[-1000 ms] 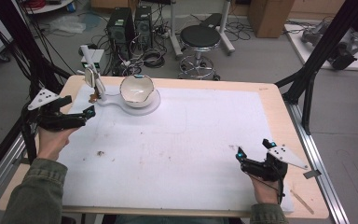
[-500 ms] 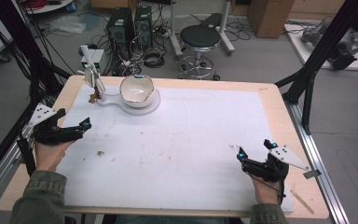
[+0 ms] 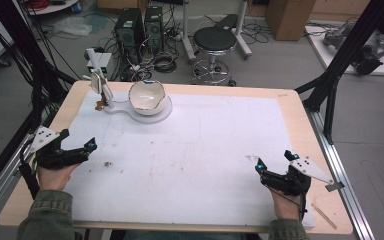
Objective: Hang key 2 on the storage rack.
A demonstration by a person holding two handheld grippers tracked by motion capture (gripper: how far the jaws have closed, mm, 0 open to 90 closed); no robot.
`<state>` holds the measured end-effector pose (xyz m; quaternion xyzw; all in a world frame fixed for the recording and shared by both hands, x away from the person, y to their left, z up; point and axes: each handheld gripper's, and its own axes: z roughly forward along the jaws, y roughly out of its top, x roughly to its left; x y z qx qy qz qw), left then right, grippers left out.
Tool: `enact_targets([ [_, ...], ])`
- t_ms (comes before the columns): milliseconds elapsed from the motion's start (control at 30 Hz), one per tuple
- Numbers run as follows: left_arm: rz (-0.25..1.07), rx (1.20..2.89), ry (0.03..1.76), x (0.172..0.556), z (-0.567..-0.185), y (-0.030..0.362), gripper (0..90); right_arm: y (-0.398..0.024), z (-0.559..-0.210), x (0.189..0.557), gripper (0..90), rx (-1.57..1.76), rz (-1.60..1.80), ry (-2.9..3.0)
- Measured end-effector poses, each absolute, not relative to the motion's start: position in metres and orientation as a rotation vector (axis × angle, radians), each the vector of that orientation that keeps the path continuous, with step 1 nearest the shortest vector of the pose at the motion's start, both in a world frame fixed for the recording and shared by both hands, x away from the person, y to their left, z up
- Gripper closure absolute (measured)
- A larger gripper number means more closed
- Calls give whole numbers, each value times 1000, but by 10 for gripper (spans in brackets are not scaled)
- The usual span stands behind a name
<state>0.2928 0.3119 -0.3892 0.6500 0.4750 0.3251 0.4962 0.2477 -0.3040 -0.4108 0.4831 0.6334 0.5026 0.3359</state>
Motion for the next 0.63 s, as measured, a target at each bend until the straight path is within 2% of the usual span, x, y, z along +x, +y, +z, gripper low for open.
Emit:
enact_targets([
  [267,840,1538,1160,282,-400,309,17,-304,-411,247,9,1262,1315,1646],
  [633,794,1499,1163,278,-414,317,17,-303,-411,246,9,1261,1313,1644],
])
